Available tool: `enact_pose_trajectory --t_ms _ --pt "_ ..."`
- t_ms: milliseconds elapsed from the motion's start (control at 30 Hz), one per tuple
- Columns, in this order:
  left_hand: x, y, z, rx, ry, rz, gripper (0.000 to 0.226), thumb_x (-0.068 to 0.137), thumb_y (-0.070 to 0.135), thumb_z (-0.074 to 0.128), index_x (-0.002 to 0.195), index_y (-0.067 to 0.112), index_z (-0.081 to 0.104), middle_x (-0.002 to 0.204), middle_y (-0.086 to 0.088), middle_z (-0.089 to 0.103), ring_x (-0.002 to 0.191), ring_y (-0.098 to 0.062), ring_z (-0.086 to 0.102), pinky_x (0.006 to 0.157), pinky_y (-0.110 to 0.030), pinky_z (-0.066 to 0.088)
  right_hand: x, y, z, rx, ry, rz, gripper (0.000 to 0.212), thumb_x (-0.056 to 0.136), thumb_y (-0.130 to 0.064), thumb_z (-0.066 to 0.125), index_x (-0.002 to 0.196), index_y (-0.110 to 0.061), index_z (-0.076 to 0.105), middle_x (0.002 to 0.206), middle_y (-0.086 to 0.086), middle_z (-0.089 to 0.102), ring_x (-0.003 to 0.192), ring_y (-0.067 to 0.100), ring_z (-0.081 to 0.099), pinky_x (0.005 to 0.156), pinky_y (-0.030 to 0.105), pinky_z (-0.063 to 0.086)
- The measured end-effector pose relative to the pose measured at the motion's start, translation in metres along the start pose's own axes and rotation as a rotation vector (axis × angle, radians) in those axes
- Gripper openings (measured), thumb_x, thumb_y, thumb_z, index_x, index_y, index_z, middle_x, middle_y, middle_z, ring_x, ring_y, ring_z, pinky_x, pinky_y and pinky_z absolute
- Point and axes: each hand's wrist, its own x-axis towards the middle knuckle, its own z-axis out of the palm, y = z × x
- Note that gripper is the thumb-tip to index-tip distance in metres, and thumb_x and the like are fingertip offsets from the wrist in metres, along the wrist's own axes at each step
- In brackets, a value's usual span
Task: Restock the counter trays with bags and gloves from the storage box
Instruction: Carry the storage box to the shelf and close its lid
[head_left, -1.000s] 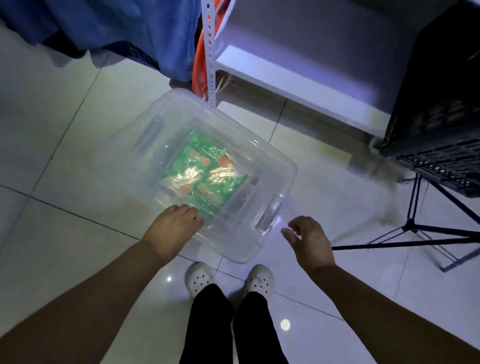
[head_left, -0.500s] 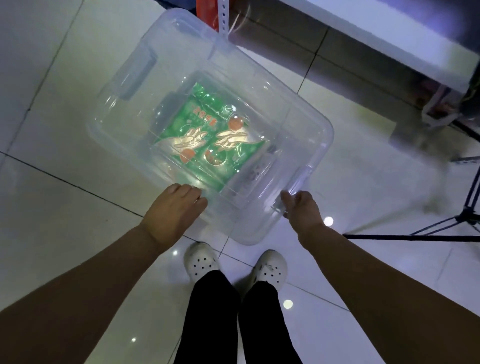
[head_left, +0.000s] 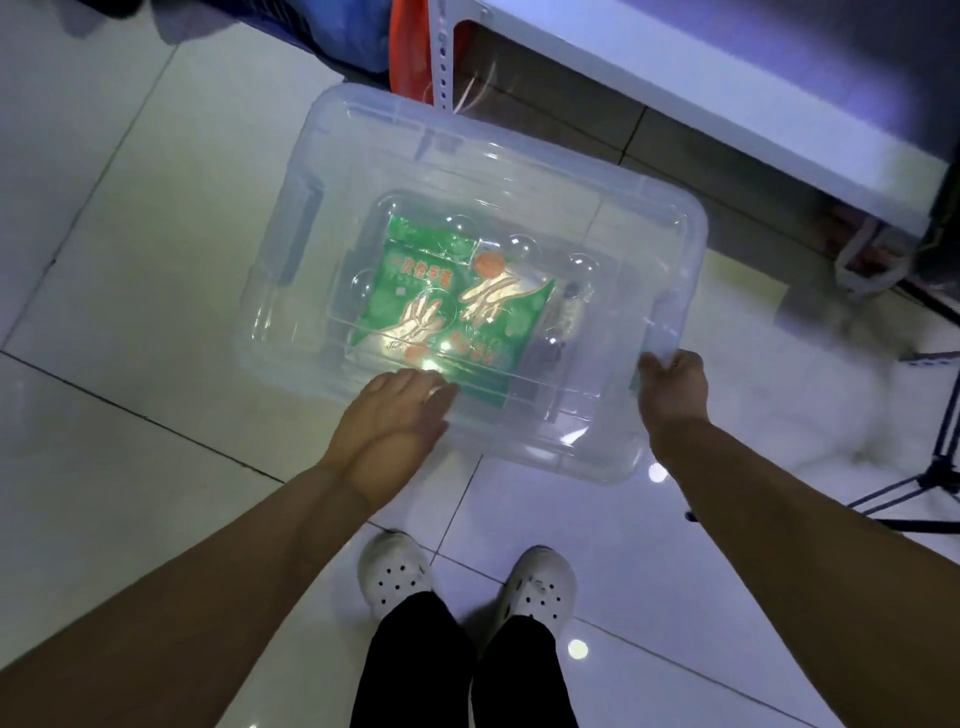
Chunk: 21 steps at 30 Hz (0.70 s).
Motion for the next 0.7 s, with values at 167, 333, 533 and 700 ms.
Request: enact_pose_trajectory --t_ms 167,333,533,700 --pt "0.018 -0.025 -0.007 0.025 0.034 -0.232 0.054 0.071 0.016 0.076 0.122 0.011 0.058 0.12 -0.017 0.061 0.11 -0.036 0.057 0.092 -0.045 0.043 0.007 -0.005 -0.005 0.038 -0.018 0.002 0.024 0.089 -0.014 0.05 0.108 0.001 0.053 0.092 0.012 0.055 0.081 0.027 0.052 0.07 0.03 0.039" --pt "0.028 -0.033 -0.002 0.062 -0.051 -0.278 0.061 0.077 0.02 0.071 0.133 0.015 0.048 0.138 -0.017 0.049 0.129 -0.037 0.043 0.104 -0.058 0.028 0.015 -0.002 -0.008 0.224 -0.033 0.161 0.053 0.075 -0.03 0.063 0.115 0.002 0.054 0.107 0.017 0.058 0.084 0.027 0.056 0.074 0.032 0.044" --pt "0.024 -0.032 0.005 0.075 -0.04 -0.27 0.061 0.078 0.021 0.071 0.134 0.014 0.047 0.14 -0.018 0.047 0.129 -0.038 0.042 0.105 -0.059 0.025 0.019 0.002 -0.006 0.334 -0.141 0.326 0.078 0.067 -0.043 0.072 0.13 -0.007 0.044 0.124 0.015 0.054 0.109 0.035 0.055 0.098 0.047 0.045" --pt "0.024 -0.033 0.007 0.053 -0.026 -0.268 0.059 0.078 0.021 0.071 0.133 0.015 0.048 0.139 -0.018 0.048 0.129 -0.038 0.043 0.105 -0.06 0.026 0.016 0.001 0.001 0.116 0.108 0.106 0.042 0.07 -0.038 0.069 0.095 -0.006 0.059 0.101 0.015 0.055 0.084 0.034 0.059 0.08 0.047 0.054"
